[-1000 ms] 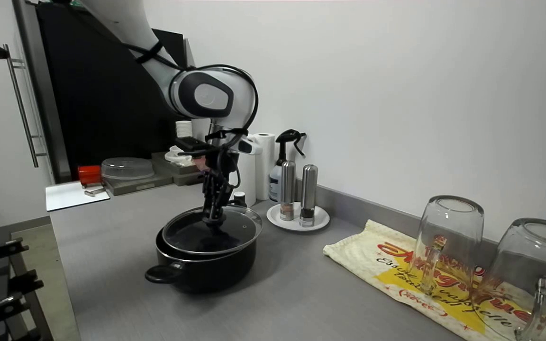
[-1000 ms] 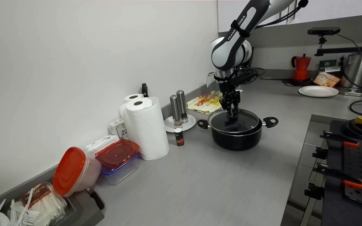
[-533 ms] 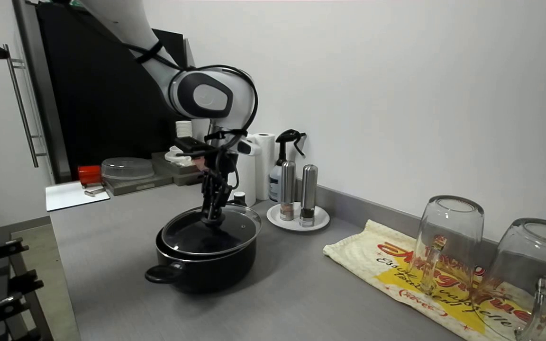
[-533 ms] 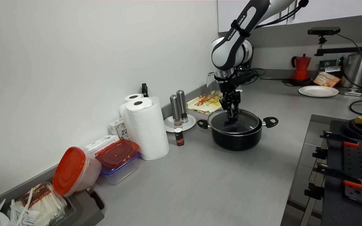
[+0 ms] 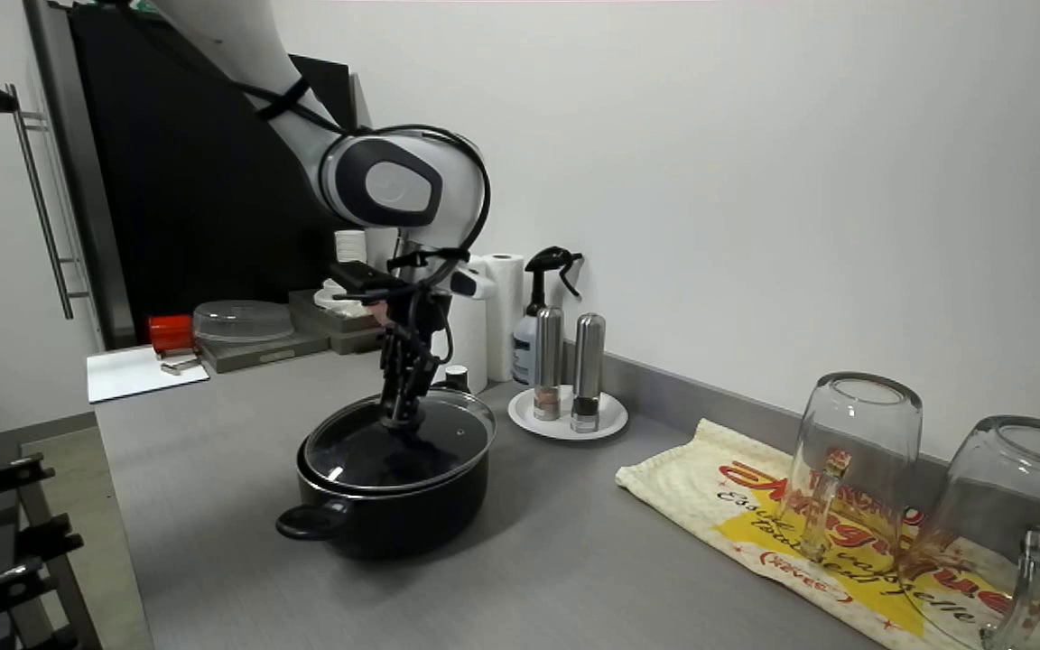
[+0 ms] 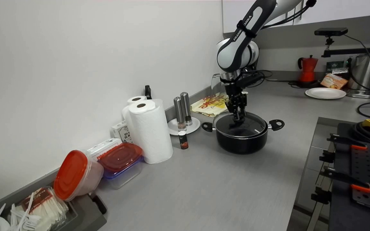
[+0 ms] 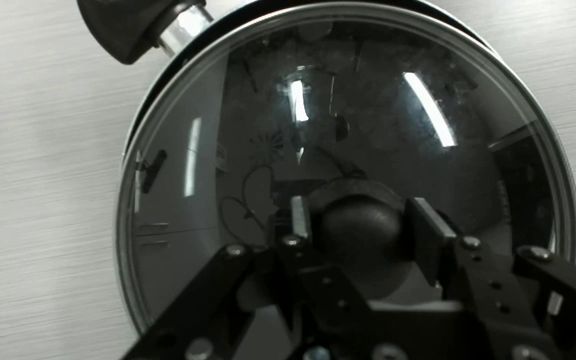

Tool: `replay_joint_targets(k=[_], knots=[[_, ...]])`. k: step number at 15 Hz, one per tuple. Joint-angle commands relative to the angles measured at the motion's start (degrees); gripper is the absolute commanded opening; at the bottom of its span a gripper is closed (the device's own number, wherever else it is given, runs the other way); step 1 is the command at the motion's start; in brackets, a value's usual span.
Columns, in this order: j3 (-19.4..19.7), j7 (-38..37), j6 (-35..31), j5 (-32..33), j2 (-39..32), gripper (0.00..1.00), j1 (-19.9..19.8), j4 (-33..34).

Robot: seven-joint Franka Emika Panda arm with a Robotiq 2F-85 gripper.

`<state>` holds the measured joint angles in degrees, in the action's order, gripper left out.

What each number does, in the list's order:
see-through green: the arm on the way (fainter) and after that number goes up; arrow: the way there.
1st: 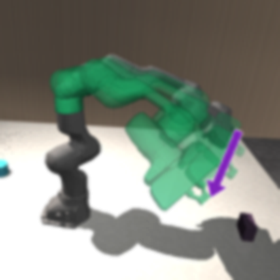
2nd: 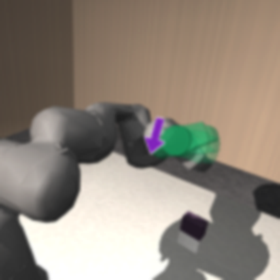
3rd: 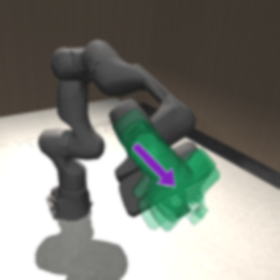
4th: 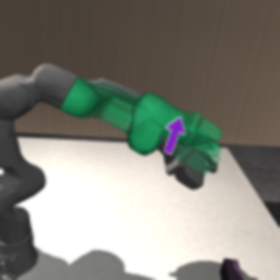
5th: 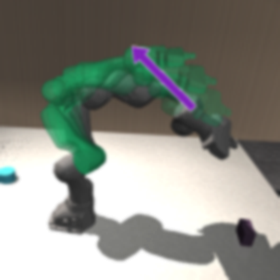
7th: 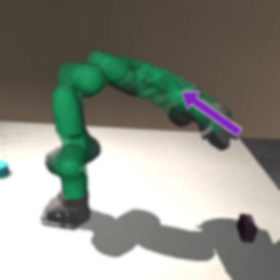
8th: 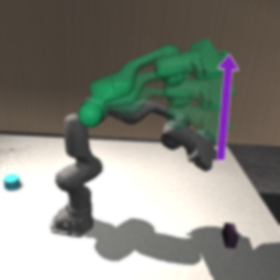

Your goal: Put the lid on the pot

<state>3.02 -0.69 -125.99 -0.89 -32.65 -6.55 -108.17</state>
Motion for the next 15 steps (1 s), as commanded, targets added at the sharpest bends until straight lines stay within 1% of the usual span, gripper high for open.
replay_joint_targets(k=[1,9,15], knots=[[-0.8,2.8,1.6,-1.7,2.8,0.25,-0.6,-2.3],[-0.9,5.1,4.4,-0.8,3.3,0.25,-0.3,-2.7],[-0.6,5.3,4.7,-0.1,2.9,0.25,0.0,-2.4]])
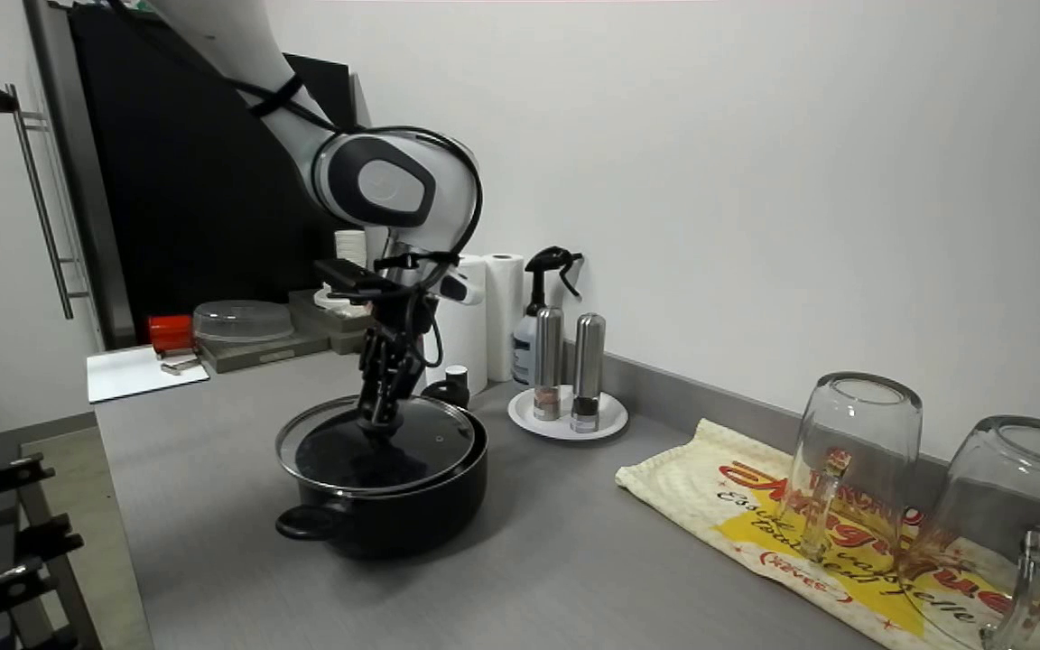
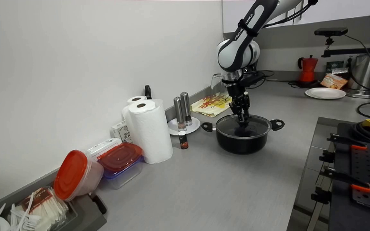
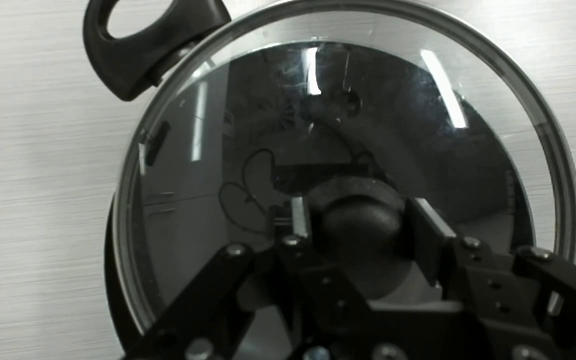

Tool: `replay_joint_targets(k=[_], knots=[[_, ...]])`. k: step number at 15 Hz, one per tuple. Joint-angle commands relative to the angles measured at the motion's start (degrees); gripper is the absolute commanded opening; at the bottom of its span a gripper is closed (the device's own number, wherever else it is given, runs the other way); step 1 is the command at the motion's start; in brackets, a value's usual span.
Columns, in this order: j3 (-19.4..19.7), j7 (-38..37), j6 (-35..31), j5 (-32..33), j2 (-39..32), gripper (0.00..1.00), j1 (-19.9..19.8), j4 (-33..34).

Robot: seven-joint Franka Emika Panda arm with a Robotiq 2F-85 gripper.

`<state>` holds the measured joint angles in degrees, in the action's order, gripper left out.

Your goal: Put the lid on the pot

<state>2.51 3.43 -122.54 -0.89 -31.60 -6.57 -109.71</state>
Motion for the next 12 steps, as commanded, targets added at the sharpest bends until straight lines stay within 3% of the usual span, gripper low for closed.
replay_joint_targets(k=[1,12], knots=[[-0.1,1.1,1.2,0.0,1.8,0.25,0.1,-0.8],[0.6,-0.1,-1.9,2.6,1.8,0.25,1.1,-1.1]])
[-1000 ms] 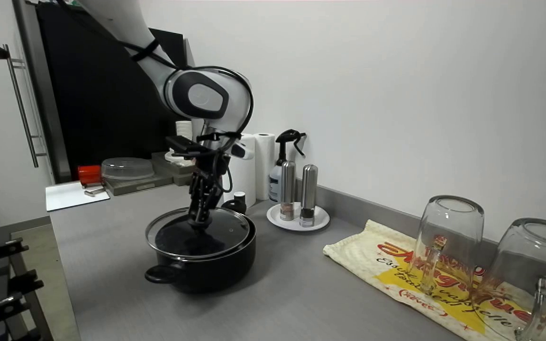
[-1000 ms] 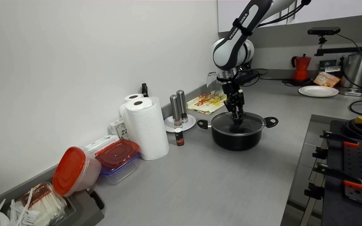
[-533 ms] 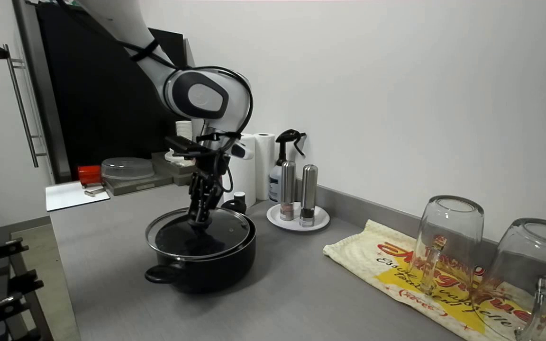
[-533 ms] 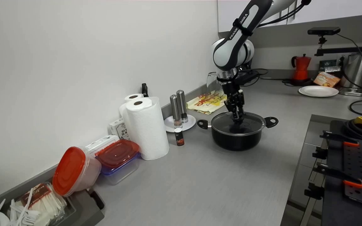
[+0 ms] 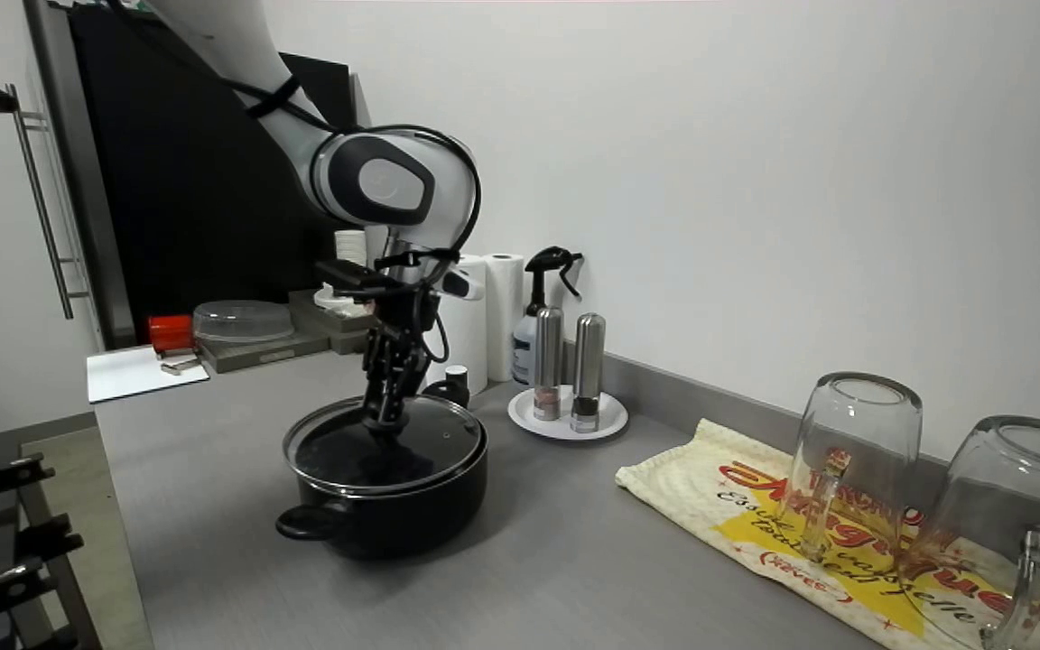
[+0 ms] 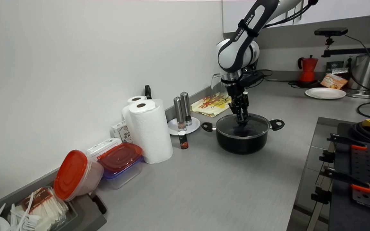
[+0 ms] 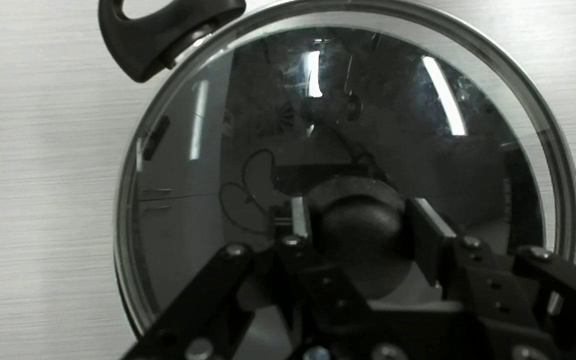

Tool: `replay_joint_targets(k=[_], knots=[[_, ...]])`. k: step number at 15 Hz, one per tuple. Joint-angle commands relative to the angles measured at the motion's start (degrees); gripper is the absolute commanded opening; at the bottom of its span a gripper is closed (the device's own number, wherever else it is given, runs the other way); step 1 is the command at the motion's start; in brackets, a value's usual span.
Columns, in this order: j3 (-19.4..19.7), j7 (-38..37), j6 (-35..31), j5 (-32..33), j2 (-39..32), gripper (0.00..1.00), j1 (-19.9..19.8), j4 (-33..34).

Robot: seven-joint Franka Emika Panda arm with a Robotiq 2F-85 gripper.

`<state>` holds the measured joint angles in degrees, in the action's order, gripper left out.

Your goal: Put the lid on the pot

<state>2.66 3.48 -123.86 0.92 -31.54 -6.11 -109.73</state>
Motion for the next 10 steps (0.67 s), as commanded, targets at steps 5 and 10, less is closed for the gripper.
replay_joint_targets(k=[5,10], knots=[[0.6,-0.5,-2.0,1.4,1.5,0.25,1.0,-1.3],[0.7,-0.3,-2.0,2.2,1.3,0.25,1.1,-1.6]])
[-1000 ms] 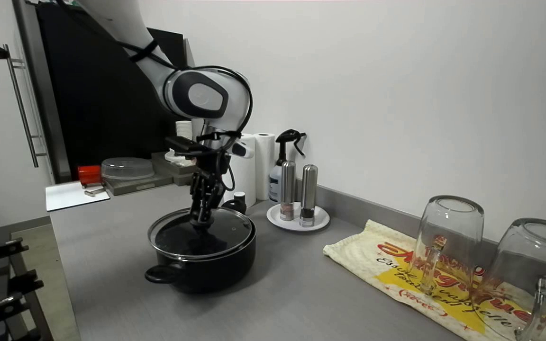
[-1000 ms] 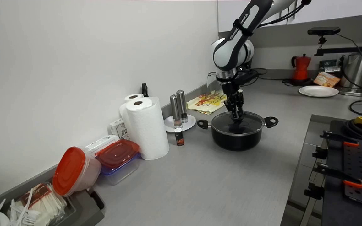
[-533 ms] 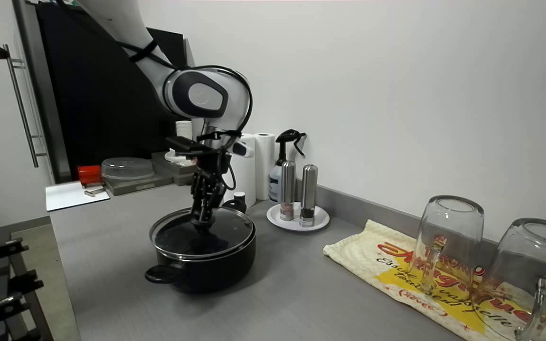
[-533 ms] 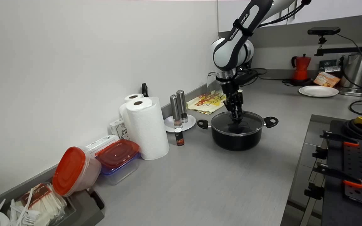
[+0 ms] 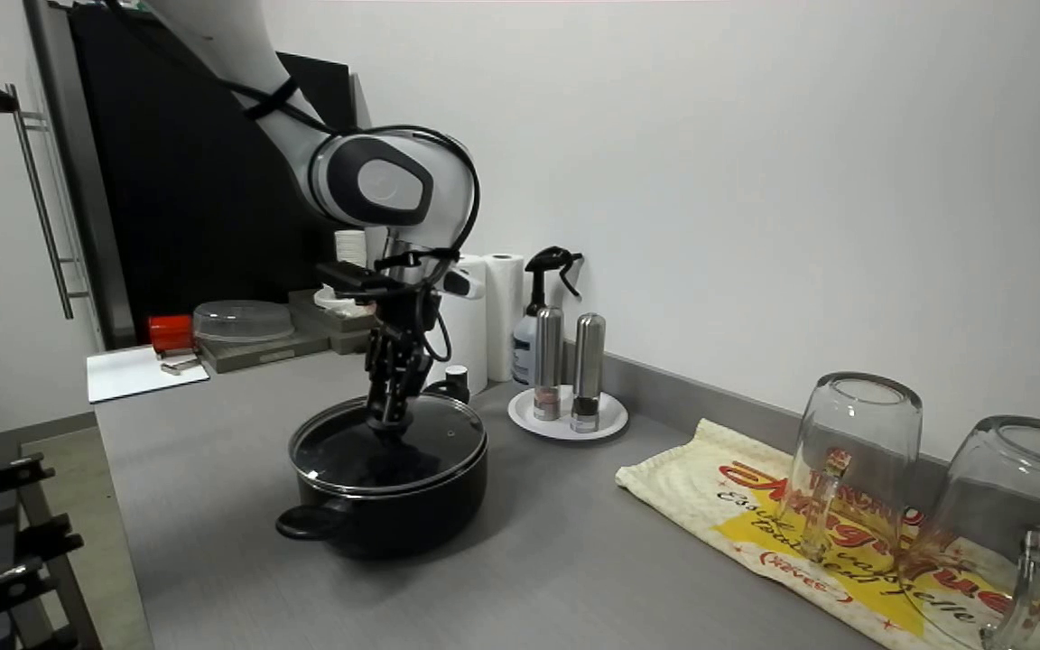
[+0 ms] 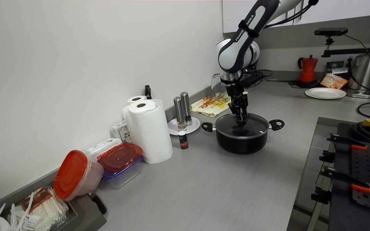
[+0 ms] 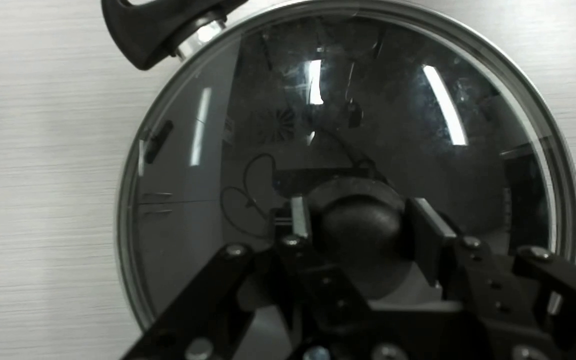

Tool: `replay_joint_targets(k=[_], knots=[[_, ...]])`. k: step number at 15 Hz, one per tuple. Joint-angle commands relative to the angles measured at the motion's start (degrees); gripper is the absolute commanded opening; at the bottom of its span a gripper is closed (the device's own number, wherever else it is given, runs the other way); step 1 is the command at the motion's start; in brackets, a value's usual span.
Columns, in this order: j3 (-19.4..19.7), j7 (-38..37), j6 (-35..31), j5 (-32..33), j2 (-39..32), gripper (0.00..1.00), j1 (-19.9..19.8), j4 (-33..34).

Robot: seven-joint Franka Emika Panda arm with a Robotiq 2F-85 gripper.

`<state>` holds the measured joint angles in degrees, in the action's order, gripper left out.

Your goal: Put the lid on the pot

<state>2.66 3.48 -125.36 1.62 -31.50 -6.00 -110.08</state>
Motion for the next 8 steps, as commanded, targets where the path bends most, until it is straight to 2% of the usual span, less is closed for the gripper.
replay_joint_targets(k=[1,8], knots=[[0.7,-0.3,-0.4,1.6,1.3,0.25,0.9,-1.3],[1.3,-1.0,-1.5,3.5,1.4,0.25,1.4,-1.6]])
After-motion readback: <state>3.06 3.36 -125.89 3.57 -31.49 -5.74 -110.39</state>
